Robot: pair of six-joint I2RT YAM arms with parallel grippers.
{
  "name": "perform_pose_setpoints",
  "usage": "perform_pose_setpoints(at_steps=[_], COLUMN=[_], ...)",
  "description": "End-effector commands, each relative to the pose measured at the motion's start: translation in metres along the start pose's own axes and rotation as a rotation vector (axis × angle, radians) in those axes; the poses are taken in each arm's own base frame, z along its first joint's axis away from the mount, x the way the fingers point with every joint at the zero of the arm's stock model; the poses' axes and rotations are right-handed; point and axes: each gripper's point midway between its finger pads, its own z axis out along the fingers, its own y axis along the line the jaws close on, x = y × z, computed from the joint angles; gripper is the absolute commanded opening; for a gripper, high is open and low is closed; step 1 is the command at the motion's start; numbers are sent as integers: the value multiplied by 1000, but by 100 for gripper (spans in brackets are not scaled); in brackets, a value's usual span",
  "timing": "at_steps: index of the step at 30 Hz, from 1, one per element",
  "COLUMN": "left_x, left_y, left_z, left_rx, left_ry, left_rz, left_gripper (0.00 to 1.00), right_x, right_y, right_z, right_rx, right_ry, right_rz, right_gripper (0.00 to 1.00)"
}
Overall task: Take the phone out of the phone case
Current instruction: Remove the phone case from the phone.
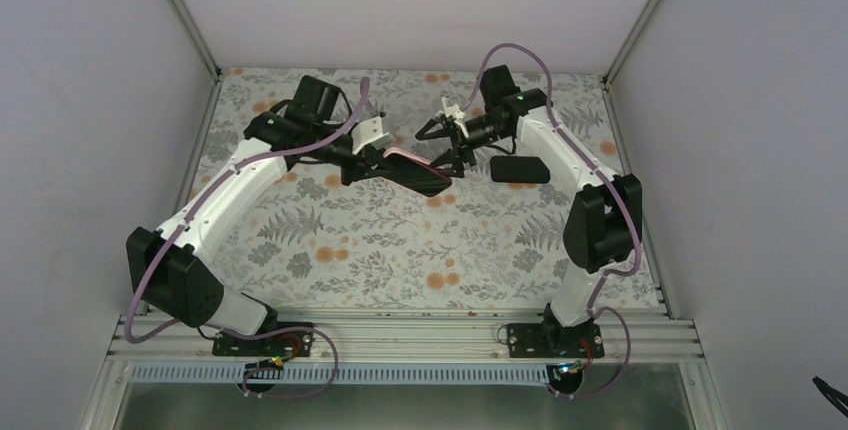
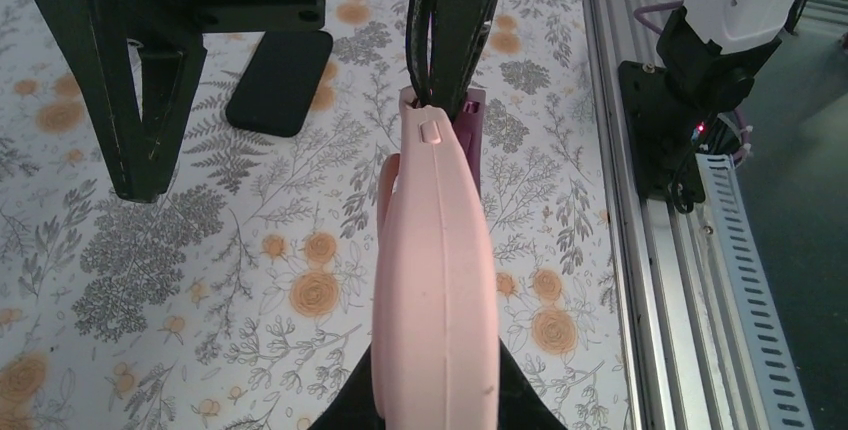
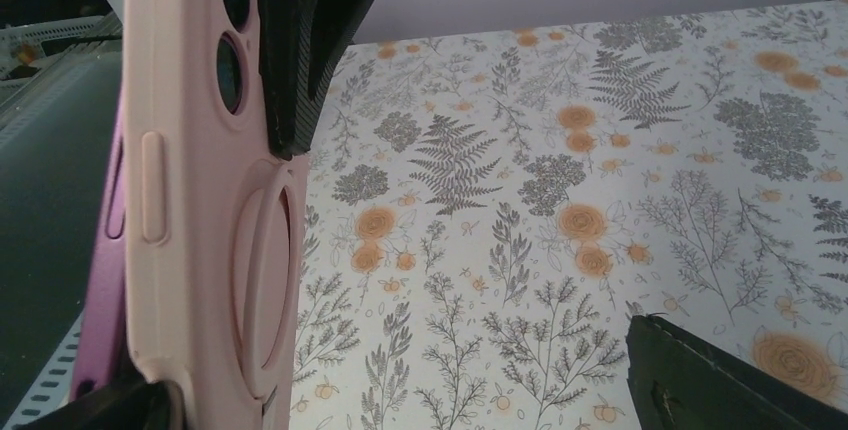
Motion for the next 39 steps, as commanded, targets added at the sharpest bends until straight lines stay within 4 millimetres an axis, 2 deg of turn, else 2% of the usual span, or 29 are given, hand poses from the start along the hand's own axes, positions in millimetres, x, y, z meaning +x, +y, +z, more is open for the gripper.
perform_pose_setpoints(at_steps=[1,6,11,16,20,25,29,34,39], left_x=[-119,-130,-136,-133,-129,-130,-133,-139,-143], left_y=[81,107,115,123,131,139,143,139,139], left_z=[-44,-58,-64,-71,-73,-79,-84,-92,-107], left_rx=[-449,-649,-803,-939,-992,-1045,-1069,-1014,-988], left_ry=[-355,-380,-401,-418,-421,-443,-458,-494,-528], left_rz=[331,295,292,283,278,268,254,212,179], left_gripper=[2,2,2,2,2,2,2,2,2], right_x=[-50,-53,-57,-64,-68,-71,-77,-83,-90], right_y=[103,118,118,120,138,168,173,162,127], right_z=[38,57,65,68,76,89,86,73,42], right_rx=[-391,-430,-463,-531,-581,-638,-650,-621,-574], right_ry=[-189,-151,-157,-196,-189,-144,-155,-190,-291], right_rz=[123,120,160,190,180,155,155,146,203], right_gripper=[96,95,91,71,65,66,67,67,60])
